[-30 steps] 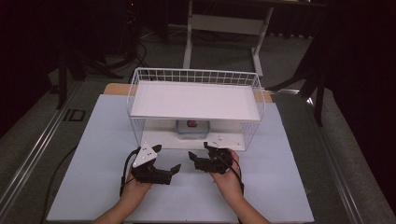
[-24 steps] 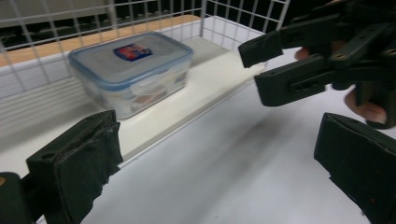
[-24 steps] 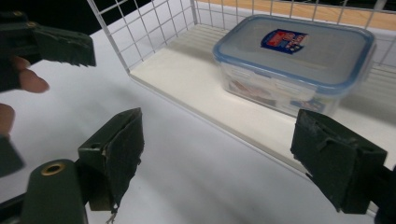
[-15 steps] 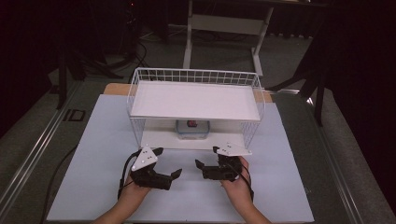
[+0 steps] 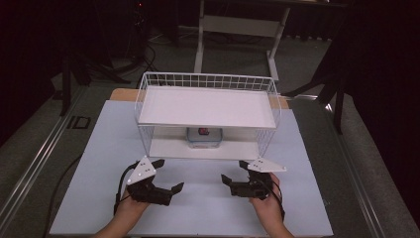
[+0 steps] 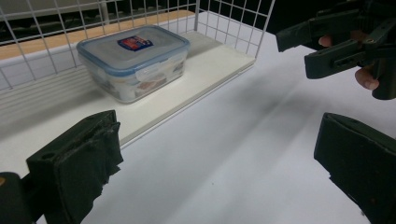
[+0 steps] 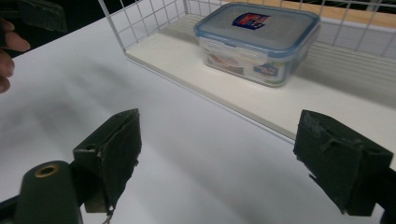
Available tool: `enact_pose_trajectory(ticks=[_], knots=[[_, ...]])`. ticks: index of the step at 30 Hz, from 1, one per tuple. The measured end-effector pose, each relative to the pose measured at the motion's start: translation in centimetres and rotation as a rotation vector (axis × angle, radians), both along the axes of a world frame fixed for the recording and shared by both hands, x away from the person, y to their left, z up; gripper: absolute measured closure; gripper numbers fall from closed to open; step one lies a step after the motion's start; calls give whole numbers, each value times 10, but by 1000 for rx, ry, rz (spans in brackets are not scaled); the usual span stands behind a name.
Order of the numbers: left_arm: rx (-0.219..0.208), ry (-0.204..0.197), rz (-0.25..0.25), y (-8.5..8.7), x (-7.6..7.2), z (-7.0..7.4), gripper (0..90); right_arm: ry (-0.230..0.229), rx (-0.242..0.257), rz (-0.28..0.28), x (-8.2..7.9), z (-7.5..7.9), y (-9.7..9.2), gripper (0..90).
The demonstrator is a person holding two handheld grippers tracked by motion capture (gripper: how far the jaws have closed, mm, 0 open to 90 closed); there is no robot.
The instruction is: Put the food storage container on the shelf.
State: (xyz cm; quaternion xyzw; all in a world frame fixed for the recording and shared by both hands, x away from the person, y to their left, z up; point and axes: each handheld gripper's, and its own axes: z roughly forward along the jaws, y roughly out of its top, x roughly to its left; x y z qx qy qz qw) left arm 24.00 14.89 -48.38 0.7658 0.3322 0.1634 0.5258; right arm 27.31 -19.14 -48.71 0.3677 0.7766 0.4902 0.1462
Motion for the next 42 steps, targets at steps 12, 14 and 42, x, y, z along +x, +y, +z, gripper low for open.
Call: enact_pose_trajectory(ticks=[12,14,42], knots=[[12,13,6,15,-8,-8,15,-7,-21,29,-14,-1,-18,151],[13,19,5,17,-8,-10,15,-8,-22,32,-15,-2,-19,151],[34,54,1,19,-5,-36,15,-43,-42,-1,-11,-22,-61,156]])
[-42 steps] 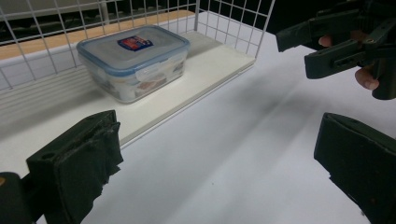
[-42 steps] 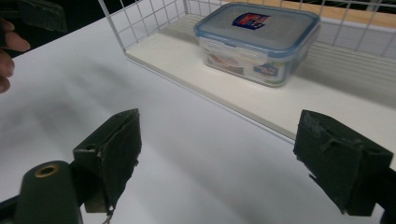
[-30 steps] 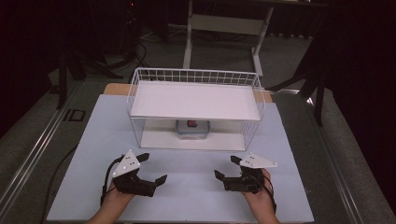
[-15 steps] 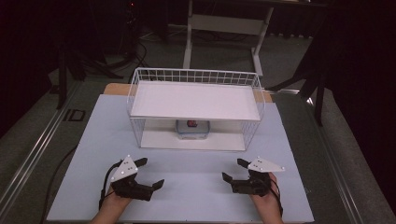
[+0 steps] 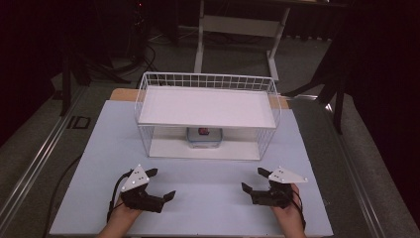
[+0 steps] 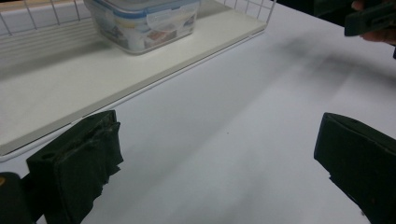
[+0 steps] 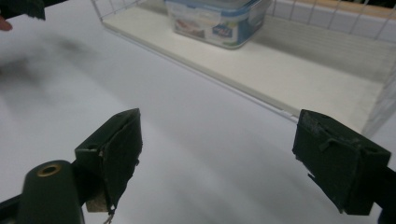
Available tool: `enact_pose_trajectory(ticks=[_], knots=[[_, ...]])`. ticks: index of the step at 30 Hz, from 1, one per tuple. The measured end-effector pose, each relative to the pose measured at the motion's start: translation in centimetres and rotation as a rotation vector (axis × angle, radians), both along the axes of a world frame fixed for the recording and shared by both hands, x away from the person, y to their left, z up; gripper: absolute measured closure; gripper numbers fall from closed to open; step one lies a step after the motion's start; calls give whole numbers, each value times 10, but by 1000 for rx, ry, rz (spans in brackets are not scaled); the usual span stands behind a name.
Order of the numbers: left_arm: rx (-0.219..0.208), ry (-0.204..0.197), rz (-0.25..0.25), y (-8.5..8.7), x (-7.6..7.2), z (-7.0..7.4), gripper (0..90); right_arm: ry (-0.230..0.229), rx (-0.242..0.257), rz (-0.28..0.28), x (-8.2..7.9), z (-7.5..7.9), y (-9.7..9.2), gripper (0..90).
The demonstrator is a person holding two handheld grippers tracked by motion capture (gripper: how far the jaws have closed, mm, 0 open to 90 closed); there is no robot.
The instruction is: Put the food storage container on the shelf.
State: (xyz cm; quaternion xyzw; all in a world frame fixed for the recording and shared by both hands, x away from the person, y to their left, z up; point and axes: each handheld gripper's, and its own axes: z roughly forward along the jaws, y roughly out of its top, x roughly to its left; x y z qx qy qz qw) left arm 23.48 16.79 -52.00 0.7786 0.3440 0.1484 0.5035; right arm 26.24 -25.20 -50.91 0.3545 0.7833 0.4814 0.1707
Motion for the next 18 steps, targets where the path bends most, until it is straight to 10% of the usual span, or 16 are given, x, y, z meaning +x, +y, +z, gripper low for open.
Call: enact_pose_trajectory(ticks=[18], knots=[[25,8,118,10,2,3,15,-3,-20,-39,3,-1,-6,156]])
